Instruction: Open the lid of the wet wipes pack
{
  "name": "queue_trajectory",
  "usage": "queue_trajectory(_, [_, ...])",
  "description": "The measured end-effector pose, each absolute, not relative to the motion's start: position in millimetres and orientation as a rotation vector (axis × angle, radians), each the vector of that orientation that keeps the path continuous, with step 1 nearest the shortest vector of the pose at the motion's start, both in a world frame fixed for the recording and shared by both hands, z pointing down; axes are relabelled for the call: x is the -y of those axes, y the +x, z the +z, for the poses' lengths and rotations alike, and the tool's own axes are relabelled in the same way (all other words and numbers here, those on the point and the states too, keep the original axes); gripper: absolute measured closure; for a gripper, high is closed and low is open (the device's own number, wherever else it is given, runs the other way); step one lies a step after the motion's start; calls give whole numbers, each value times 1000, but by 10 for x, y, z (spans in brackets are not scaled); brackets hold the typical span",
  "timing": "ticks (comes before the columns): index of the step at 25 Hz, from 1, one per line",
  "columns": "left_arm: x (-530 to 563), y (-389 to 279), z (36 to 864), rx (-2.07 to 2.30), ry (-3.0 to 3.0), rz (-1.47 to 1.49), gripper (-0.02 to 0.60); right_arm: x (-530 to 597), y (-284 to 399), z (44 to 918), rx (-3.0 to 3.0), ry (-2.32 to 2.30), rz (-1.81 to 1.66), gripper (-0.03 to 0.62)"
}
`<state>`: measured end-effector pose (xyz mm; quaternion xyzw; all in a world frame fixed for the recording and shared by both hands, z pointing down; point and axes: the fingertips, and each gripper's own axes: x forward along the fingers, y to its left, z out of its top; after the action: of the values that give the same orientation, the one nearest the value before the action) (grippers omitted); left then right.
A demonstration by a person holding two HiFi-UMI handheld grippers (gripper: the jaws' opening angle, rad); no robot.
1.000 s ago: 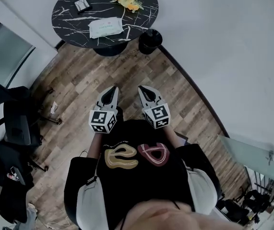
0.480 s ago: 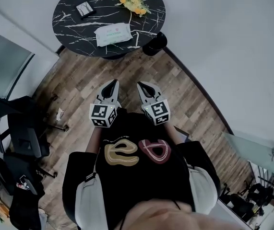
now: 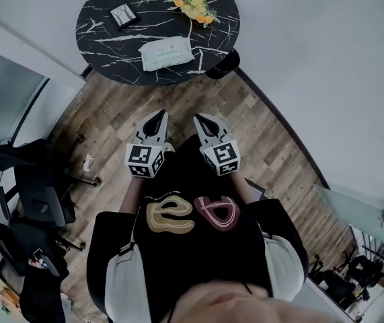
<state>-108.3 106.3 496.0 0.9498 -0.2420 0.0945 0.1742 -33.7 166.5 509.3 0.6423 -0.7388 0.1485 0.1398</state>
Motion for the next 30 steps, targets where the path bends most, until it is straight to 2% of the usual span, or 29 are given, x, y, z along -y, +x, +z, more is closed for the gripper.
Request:
queue_trajectory(14, [-567,-1025,5057,865,2618,264,557,-1051,-2,5139,2201,1759,401,583])
queue_trajectory(30, [368,-541,5252,1041,2497,370,557,172,403,5205,2311,1488,327,582])
